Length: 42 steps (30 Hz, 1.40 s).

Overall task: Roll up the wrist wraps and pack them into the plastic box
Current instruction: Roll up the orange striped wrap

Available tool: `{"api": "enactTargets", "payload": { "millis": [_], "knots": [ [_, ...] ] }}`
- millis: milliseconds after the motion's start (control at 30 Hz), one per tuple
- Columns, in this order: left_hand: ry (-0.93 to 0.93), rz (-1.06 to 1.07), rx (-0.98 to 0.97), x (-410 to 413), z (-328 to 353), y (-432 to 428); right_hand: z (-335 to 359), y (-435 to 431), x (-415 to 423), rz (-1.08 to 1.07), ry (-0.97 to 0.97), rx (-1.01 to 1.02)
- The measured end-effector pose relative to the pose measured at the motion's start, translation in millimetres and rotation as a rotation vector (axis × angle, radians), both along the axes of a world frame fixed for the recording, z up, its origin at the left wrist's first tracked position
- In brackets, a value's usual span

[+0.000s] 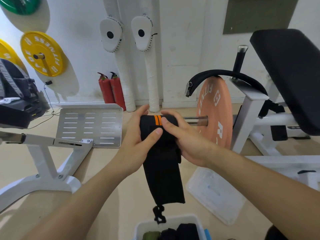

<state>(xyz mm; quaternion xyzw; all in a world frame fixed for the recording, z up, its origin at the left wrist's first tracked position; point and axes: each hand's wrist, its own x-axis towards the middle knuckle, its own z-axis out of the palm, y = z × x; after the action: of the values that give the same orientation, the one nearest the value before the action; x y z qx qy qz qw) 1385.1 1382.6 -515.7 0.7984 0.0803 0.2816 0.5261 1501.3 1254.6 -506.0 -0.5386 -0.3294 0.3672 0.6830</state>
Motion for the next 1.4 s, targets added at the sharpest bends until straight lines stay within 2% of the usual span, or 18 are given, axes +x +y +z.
{"api": "enactTargets", "payload": {
  "millis": [100,200,433,567,700,800,900,1033,1167,1233,1400],
  "knots": [
    [0.046,-0.067,0.047,-0.9,-5.1,3.3,-2.4,0.1,1.6,-0.015,0.010,0.053],
    [0.095,-0.115,0.070,-2.2,-6.1,4.0,-0.5,-3.5,5.9,-0.042,-0.094,0.068],
    [0.074,-0.094,-0.386,-3.7,7.9,3.1,3.3,-2.8,12.8,-0.087,-0.228,0.077],
    [0.077,-0.085,-0.468,-5.0,10.9,3.5,5.2,-9.6,12.8,-0.044,-0.357,0.043],
    [0.026,-0.047,-0.397,-7.6,9.6,7.2,6.3,-14.1,15.3,0.018,-0.383,-0.012],
    [-0.005,-0.008,-0.289,-8.4,9.5,9.2,10.1,-16.7,17.7,0.092,-0.219,-0.074],
    [-0.044,0.020,-0.103,-8.9,6.6,11.5,13.1,-18.5,18.6,0.155,-0.086,-0.116],
    [-0.054,-0.028,0.087,-7.9,3.4,12.2,11.7,-17.5,18.6,0.122,-0.006,-0.137],
    [-0.045,-0.039,0.097,-6.2,3.1,12.7,8.5,-15.8,20.1,0.060,-0.023,-0.078],
    [-0.010,-0.036,0.013,-6.2,5.7,9.5,8.0,-14.9,20.8,0.020,-0.015,-0.047],
    [0.208,-0.067,-0.516,-5.8,17.2,1.5,8.0,-12.5,18.4,-0.066,-0.082,-0.008]
  ]
}}
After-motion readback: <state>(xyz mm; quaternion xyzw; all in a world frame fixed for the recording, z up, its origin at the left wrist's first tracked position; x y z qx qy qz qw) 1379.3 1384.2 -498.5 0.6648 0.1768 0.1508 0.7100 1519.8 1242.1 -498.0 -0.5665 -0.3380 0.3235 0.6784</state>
